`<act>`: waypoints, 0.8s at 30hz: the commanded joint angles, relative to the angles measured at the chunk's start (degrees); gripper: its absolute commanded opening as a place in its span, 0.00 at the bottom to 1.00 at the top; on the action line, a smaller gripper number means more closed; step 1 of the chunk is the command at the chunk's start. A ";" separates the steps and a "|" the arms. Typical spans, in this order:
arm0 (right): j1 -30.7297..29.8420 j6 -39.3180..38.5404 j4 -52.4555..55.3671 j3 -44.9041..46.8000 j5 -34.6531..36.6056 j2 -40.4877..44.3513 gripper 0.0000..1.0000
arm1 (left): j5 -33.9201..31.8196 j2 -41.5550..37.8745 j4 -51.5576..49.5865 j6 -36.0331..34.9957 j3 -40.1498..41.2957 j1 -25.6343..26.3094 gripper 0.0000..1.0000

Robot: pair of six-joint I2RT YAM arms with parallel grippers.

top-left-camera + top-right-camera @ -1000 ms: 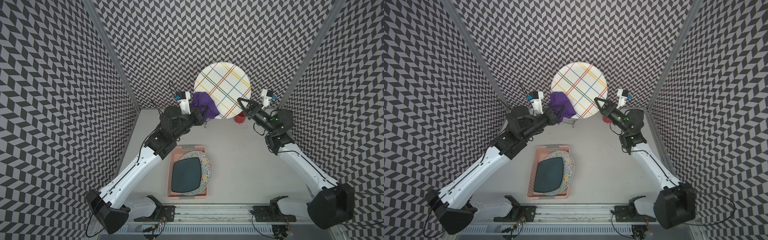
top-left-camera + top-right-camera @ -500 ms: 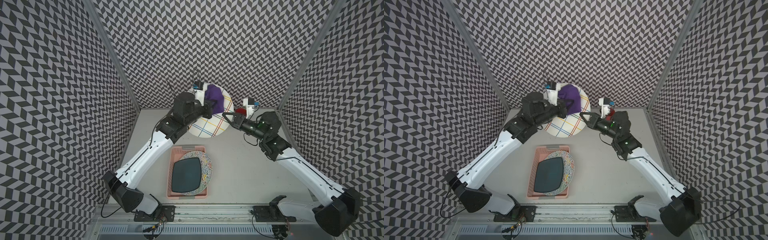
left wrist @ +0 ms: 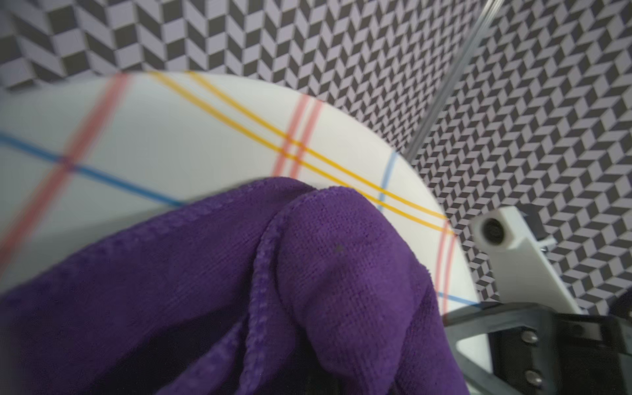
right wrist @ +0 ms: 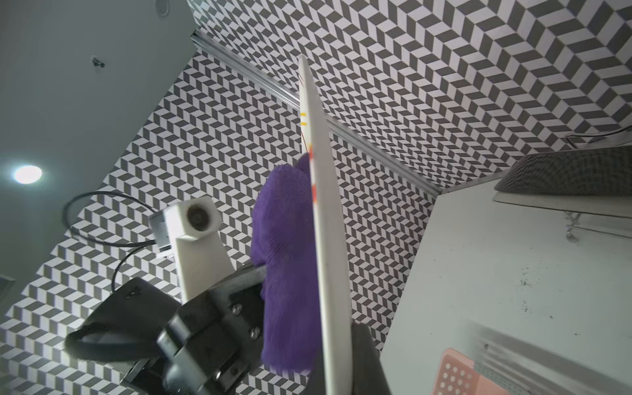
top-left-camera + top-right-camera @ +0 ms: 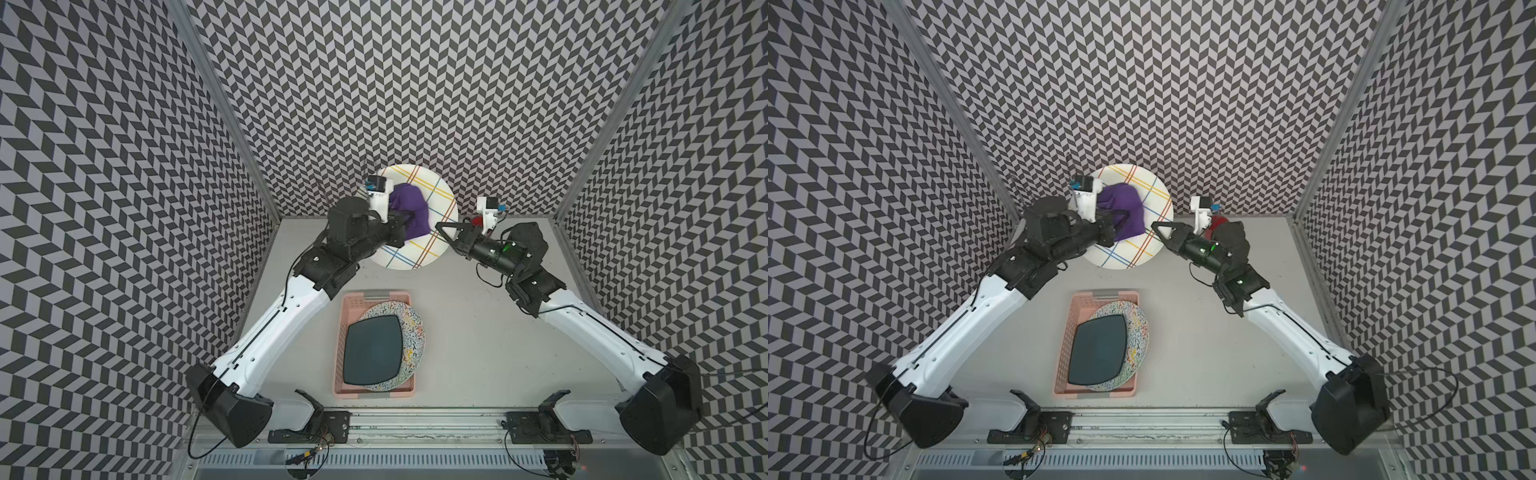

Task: Wipe the wet plate dry
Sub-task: Wipe the plate with towel, then place the plate at the center of the board.

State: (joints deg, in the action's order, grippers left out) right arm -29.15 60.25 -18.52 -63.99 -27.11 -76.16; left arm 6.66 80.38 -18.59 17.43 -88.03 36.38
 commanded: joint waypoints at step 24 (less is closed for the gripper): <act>20.02 -4.20 10.07 26.52 10.47 16.07 0.00 | 10.50 -12.35 5.35 15.37 10.76 -13.59 0.00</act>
State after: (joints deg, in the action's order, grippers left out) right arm -8.84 57.95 -2.94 -37.85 -12.53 -57.54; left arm 17.50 68.53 -13.58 35.31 -77.80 20.95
